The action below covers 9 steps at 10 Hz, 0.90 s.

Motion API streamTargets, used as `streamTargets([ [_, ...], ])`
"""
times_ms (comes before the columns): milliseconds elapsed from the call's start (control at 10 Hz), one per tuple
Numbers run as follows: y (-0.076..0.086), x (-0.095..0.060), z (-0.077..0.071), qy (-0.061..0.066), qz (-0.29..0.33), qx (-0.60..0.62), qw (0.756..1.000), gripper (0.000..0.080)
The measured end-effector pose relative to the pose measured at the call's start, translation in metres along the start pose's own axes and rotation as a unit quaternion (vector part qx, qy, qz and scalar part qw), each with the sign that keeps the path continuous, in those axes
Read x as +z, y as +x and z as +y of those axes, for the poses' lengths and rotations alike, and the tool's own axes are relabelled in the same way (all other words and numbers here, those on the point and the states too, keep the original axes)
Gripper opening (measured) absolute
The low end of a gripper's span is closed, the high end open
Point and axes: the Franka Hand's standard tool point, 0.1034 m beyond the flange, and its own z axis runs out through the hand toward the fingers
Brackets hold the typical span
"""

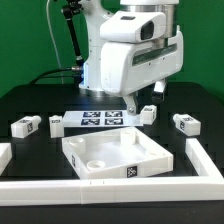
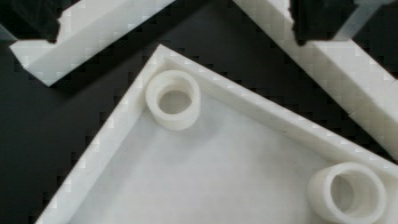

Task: Assemble square table

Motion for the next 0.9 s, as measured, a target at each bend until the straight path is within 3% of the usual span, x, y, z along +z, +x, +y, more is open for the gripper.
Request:
streamTargets([
  [900,0.0000,0.0000,0.0000,0.000,0.000,-0.001,1.000,0.0650],
])
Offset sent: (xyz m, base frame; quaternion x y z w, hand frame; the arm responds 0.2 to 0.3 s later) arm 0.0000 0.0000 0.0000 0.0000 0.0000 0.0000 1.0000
